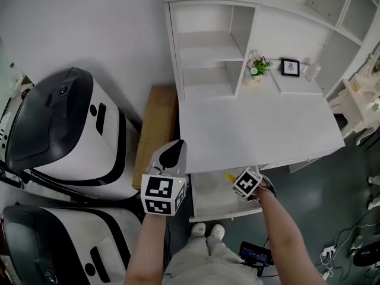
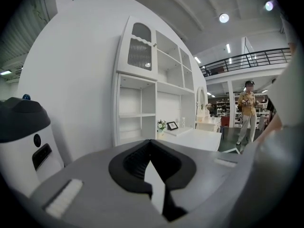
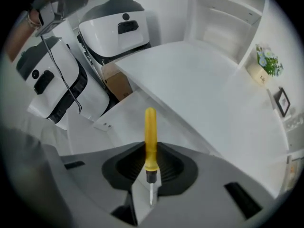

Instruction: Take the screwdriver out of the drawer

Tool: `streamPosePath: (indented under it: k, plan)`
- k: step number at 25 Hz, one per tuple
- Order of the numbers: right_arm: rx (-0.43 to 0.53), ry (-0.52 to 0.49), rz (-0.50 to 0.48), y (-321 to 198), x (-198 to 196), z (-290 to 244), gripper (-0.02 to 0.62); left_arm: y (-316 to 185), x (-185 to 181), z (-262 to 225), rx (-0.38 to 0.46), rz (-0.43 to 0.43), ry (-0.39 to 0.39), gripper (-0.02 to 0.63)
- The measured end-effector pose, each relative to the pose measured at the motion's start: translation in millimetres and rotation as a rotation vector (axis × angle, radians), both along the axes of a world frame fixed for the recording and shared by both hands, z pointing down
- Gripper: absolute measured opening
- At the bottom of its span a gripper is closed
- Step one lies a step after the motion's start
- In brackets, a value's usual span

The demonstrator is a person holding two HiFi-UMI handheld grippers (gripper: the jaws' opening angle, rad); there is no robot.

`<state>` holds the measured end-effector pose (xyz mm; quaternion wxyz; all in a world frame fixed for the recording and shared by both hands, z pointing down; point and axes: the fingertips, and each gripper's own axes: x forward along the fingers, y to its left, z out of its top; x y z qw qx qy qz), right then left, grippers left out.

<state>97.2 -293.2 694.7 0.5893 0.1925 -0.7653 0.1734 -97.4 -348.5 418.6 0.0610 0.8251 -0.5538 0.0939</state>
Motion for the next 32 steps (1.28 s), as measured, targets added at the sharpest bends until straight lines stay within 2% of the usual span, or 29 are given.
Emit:
streamPosePath:
  k: [9, 14, 25, 32]
  plan:
    - [0.034, -0.032, 0.023, 2.9, 4.2, -44.8, 0.080, -1.2, 9.3, -39.7, 0.077, 0.013, 0.023, 0.006]
    - [0.088, -0.091, 0.083, -6.0, 4.4, -79.7, 0.080, -4.7, 17.1, -64.7, 0.128, 0.030, 0.023, 0.006]
    - [0.345, -0.211, 0.140, -44.8, 4.6, -187.9, 0.080, -6.4, 38.4, -116.2, 0.250, 0.086, 0.014, 0.006]
    - [0.534, -0.297, 0.157, -53.0, 7.6, -264.2, 0.080, -0.5, 46.3, -145.9, 0.330, 0.084, 0.014, 0.006]
